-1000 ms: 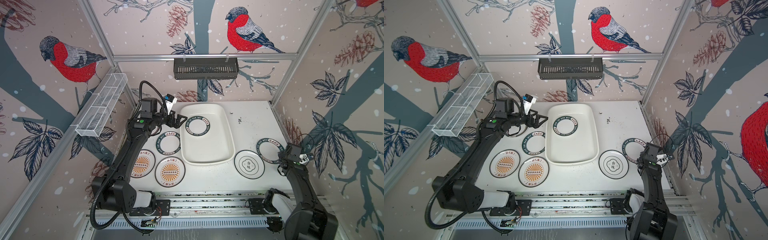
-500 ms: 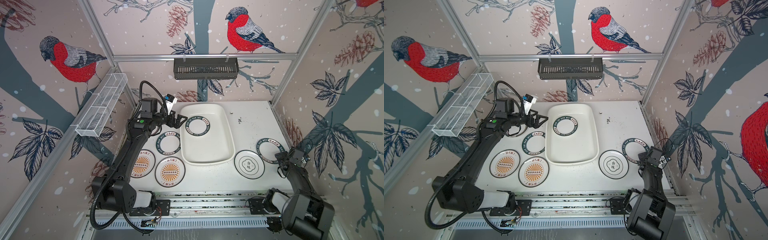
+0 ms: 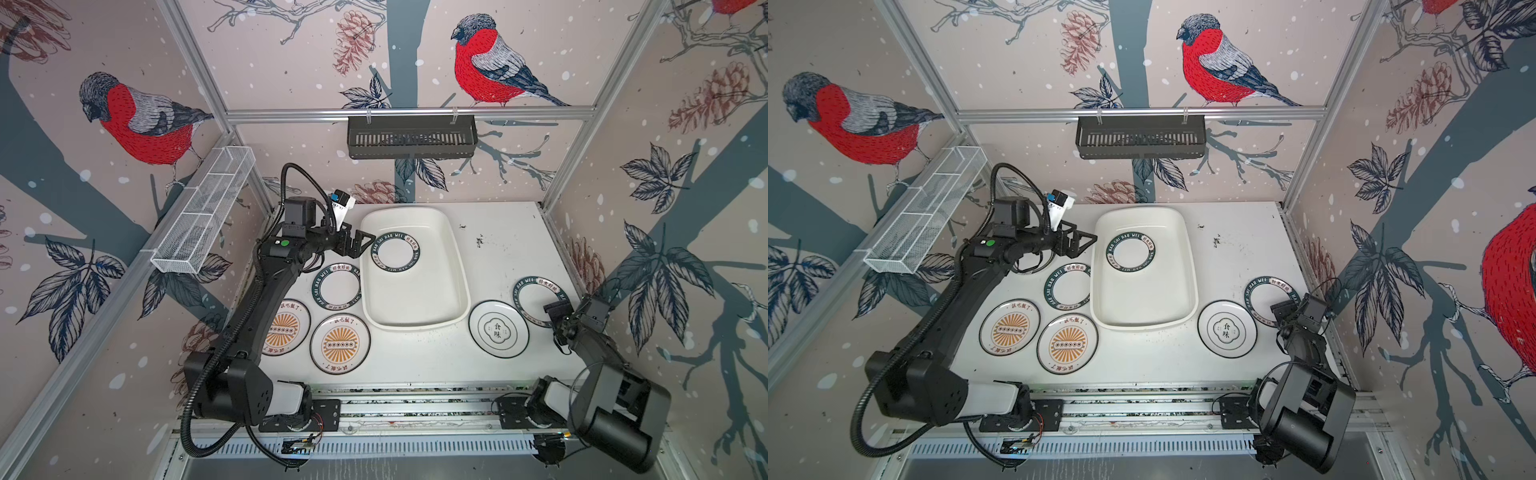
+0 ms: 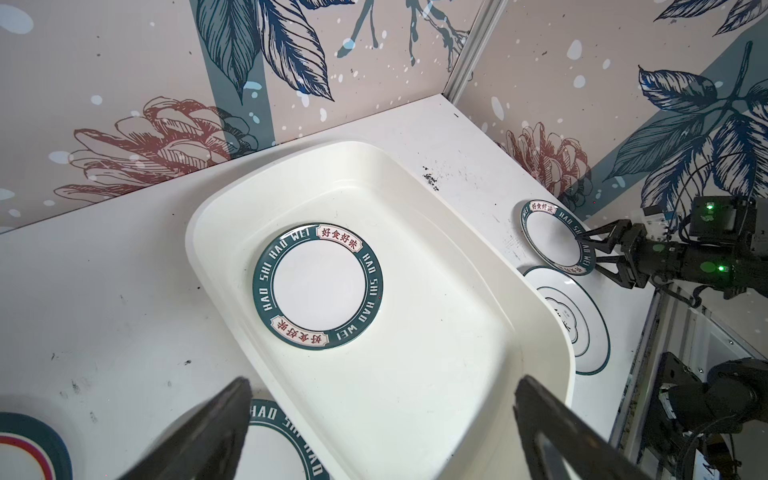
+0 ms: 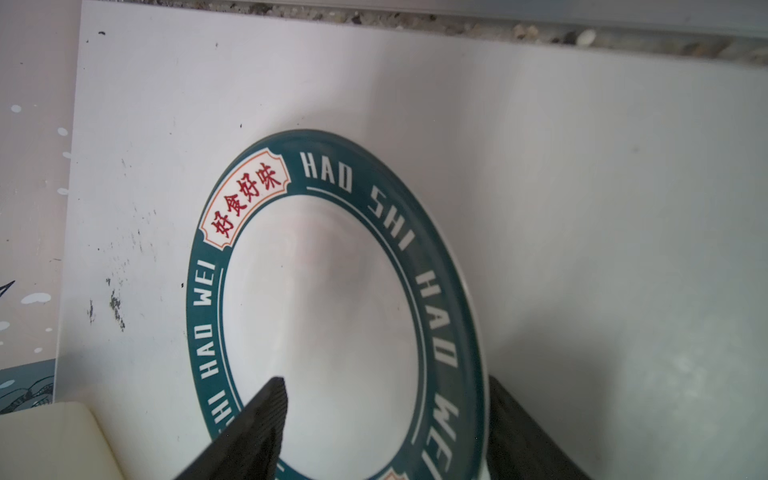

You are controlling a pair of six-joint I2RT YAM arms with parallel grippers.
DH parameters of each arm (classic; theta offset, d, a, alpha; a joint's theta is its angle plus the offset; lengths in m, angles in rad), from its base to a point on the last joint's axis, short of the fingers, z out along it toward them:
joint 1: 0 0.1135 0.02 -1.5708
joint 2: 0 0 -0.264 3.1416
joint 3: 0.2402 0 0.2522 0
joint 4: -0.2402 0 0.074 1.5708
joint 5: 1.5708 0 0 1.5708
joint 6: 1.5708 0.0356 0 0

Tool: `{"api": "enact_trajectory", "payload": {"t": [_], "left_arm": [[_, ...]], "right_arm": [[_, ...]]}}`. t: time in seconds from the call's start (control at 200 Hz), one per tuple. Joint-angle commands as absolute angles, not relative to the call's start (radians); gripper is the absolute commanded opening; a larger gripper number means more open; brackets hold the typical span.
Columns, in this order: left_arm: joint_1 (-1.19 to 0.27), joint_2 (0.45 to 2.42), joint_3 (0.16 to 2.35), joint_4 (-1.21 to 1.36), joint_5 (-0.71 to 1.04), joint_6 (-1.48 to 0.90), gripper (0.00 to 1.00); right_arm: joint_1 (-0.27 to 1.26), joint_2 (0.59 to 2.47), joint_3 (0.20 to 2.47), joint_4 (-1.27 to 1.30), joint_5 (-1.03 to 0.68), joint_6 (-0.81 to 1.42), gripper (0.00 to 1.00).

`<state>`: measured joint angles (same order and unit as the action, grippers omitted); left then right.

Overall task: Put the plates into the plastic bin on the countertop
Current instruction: 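Lower the right gripper onto the green-rimmed plate's rim beside the bin and close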

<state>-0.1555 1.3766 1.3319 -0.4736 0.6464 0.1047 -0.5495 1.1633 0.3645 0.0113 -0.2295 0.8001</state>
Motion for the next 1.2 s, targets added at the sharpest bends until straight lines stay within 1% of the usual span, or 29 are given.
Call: {"api": "enact_trajectory", "payload": {"t": [0.0, 0.215, 0.335, 0.495, 0.545, 0.575, 0.665, 0.72, 0.761, 0.966, 1.006, 1.196], "left_arm": [[-0.157, 1.379, 1.331, -0.443, 0.646, 0.106, 0.98], [-0.157, 1.375, 1.327, -0.444, 0.639, 0.107, 0.98], [-0.157, 1.373, 1.324, -0.442, 0.633, 0.112, 0.98], [-0.157, 1.374, 1.321, -0.438, 0.631, 0.112, 0.98], [-0.158, 1.375, 1.319, -0.437, 0.630, 0.112, 0.98], [-0.158, 1.374, 1.319, -0.437, 0.630, 0.113, 0.98], [-0.157, 1.374, 1.319, -0.435, 0.628, 0.115, 0.98], [-0.157, 1.374, 1.320, -0.435, 0.630, 0.115, 0.98], [-0.158, 1.373, 1.320, -0.434, 0.630, 0.117, 0.98], [-0.158, 1.368, 1.316, -0.436, 0.630, 0.120, 0.98], [-0.157, 1.369, 1.316, -0.436, 0.630, 0.121, 0.98], [-0.158, 1.364, 1.312, -0.433, 0.632, 0.119, 0.98]], "right_arm": [[-0.549, 1.196, 0.370, 0.082, -0.319, 0.768, 0.72], [-0.549, 1.274, 0.364, 0.178, -0.401, 0.770, 0.66], [-0.546, 1.321, 0.367, 0.225, -0.452, 0.772, 0.58], [-0.544, 1.370, 0.362, 0.276, -0.499, 0.779, 0.53], [-0.545, 1.387, 0.358, 0.297, -0.516, 0.785, 0.51], [-0.544, 1.400, 0.355, 0.315, -0.529, 0.790, 0.47], [-0.541, 1.434, 0.351, 0.354, -0.561, 0.800, 0.43], [-0.538, 1.454, 0.350, 0.373, -0.577, 0.804, 0.37], [-0.537, 1.464, 0.347, 0.385, -0.582, 0.809, 0.35], [-0.531, 1.472, 0.333, 0.426, -0.588, 0.834, 0.31], [-0.529, 1.473, 0.333, 0.433, -0.590, 0.839, 0.29], [-0.529, 1.471, 0.321, 0.457, -0.598, 0.853, 0.25]]}}
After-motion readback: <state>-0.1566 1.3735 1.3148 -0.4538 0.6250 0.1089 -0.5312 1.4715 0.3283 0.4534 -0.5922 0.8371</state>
